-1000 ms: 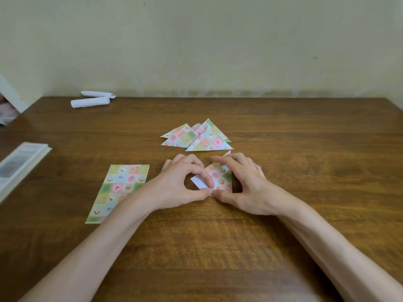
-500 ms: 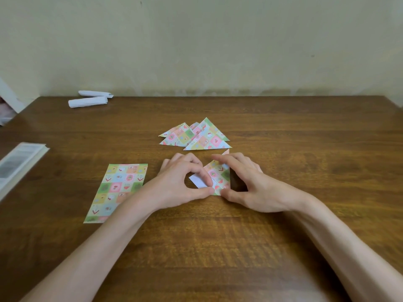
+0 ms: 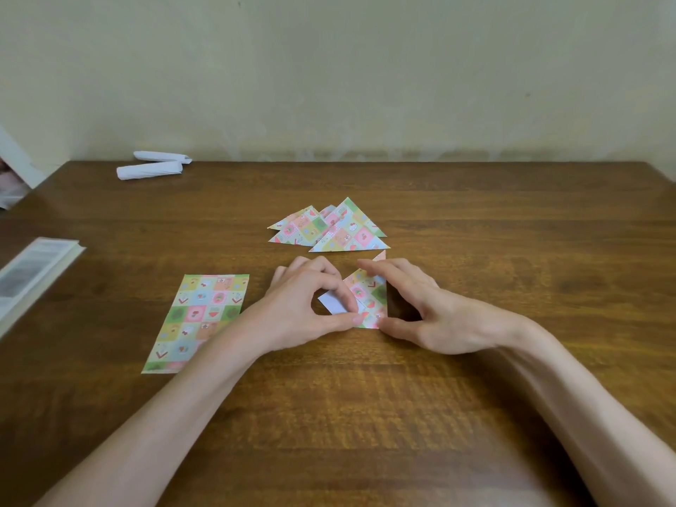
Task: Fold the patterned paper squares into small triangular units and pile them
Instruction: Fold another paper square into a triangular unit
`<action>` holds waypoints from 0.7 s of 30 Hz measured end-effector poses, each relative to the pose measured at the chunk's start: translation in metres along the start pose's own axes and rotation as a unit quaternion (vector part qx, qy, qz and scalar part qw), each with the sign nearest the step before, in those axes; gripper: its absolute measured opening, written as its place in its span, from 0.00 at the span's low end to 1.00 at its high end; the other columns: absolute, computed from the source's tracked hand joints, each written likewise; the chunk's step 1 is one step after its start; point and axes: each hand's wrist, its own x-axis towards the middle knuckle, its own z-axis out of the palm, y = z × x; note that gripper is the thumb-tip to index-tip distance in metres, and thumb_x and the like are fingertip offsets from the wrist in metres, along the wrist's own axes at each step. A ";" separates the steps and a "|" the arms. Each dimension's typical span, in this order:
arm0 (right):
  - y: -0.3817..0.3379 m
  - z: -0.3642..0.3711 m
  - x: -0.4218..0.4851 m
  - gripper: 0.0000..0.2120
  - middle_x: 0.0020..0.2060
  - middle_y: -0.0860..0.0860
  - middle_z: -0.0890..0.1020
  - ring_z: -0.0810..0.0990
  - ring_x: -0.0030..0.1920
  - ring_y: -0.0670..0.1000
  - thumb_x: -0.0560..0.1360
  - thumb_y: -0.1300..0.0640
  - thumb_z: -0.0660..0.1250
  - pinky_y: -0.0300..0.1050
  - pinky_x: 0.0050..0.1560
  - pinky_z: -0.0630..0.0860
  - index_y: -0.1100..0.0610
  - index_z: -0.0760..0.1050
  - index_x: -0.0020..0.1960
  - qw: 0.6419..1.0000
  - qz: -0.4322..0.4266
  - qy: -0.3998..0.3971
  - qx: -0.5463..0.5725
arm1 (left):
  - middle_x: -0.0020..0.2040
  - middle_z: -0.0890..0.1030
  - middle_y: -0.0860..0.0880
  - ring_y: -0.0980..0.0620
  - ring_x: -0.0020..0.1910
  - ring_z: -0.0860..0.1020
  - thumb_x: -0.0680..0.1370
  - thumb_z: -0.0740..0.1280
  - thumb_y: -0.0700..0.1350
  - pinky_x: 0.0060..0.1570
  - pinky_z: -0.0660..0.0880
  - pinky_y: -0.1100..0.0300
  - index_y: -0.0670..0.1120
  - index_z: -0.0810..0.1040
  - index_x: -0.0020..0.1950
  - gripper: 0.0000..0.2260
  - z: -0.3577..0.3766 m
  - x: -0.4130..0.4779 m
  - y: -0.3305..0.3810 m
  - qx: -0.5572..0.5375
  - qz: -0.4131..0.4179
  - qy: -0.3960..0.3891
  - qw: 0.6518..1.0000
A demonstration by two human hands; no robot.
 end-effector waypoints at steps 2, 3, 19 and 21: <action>0.001 0.000 -0.001 0.37 0.70 0.44 0.64 0.58 0.75 0.45 0.82 0.54 0.68 0.49 0.80 0.52 0.41 0.50 0.83 1.000 0.003 0.000 0.006 | 0.55 0.74 0.63 0.63 0.64 0.66 0.73 0.76 0.61 0.66 0.61 0.55 0.61 0.84 0.46 0.06 -0.002 0.000 0.000 0.001 -0.002 -0.006 1.000; 0.002 0.000 -0.001 0.37 0.70 0.44 0.64 0.58 0.75 0.44 0.82 0.54 0.68 0.49 0.80 0.51 0.41 0.50 0.82 1.000 0.003 0.000 0.010 | 0.56 0.74 0.64 0.62 0.64 0.66 0.73 0.76 0.61 0.67 0.61 0.55 0.62 0.84 0.46 0.06 -0.002 0.001 0.000 0.004 -0.004 -0.009 1.000; 0.002 -0.001 0.000 0.37 0.72 0.43 0.63 0.56 0.77 0.44 0.81 0.54 0.69 0.49 0.81 0.51 0.40 0.51 0.82 1.000 0.011 -0.002 0.020 | 0.56 0.73 0.64 0.62 0.64 0.67 0.73 0.76 0.61 0.69 0.62 0.52 0.63 0.83 0.46 0.06 -0.004 0.002 -0.003 0.014 0.006 -0.013 1.000; 0.002 0.000 0.000 0.37 0.72 0.42 0.63 0.56 0.77 0.44 0.81 0.52 0.69 0.48 0.80 0.51 0.41 0.52 0.82 1.000 0.007 0.003 0.013 | 0.55 0.74 0.64 0.62 0.64 0.67 0.73 0.76 0.61 0.69 0.62 0.51 0.63 0.83 0.46 0.06 -0.003 0.002 -0.003 0.012 0.011 -0.009 1.000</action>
